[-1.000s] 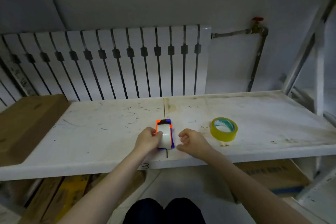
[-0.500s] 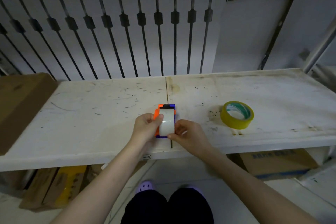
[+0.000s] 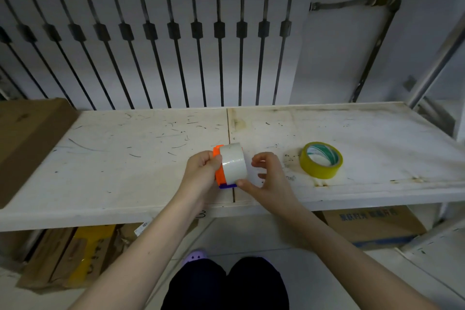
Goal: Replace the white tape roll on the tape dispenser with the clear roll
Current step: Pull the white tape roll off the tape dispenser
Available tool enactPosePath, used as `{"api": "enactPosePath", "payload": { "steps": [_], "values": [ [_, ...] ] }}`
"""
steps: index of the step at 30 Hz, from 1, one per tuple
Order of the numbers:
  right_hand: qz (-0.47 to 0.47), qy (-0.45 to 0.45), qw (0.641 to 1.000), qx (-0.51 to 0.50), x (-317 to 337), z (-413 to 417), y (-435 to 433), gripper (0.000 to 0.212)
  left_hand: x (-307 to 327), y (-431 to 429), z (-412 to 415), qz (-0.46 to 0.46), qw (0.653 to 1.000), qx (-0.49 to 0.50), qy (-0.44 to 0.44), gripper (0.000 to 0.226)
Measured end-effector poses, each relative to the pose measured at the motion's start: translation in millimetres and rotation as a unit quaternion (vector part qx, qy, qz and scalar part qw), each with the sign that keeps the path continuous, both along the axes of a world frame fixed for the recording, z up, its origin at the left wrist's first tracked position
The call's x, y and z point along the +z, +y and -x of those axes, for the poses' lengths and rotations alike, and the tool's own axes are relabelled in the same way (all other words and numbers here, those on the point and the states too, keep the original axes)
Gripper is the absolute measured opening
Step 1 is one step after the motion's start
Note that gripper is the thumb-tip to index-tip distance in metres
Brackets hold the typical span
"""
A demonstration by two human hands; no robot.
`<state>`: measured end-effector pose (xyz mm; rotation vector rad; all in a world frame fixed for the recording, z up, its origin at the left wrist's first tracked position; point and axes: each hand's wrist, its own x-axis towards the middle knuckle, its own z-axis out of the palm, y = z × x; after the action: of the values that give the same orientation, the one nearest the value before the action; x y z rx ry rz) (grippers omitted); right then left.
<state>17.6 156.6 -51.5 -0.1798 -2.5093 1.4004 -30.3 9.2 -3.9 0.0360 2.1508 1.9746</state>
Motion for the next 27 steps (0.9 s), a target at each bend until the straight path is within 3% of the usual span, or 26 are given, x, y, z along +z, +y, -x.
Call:
{"api": "enactPosePath", "payload": {
  "steps": [2,6,10,15,21,24,27],
  "values": [
    [0.043,-0.042,0.998,0.027,6.7,0.0,0.5,0.062,7.7,-1.2,-4.5,-0.022,1.000,0.000,0.015,0.023],
    [0.112,-0.047,0.989,0.085,5.5,-1.8,-3.8,0.065,25.5,-3.8,-9.6,-0.064,0.998,0.008,0.022,0.019],
    [0.064,-0.038,0.994,0.076,11.8,-2.3,-5.5,0.078,32.3,-7.7,-12.9,-0.058,0.998,0.004,0.039,0.017],
    [0.079,-0.012,0.988,0.132,40.0,-5.5,-2.0,0.108,27.2,-12.6,-18.9,-0.023,0.998,-0.016,0.059,0.016],
    [0.093,-0.024,0.985,0.143,49.3,-4.5,4.8,0.074,26.4,-16.5,-26.2,0.002,0.995,-0.066,0.074,0.016],
    [0.146,-0.037,0.978,0.143,45.2,-5.6,6.6,0.072,26.3,-14.0,-27.5,-0.002,0.997,-0.065,0.053,0.013],
    [0.108,0.010,0.983,0.146,38.8,-7.5,6.7,0.076,21.7,-9.4,-27.5,0.004,0.998,-0.048,0.037,0.017]
  ]
}}
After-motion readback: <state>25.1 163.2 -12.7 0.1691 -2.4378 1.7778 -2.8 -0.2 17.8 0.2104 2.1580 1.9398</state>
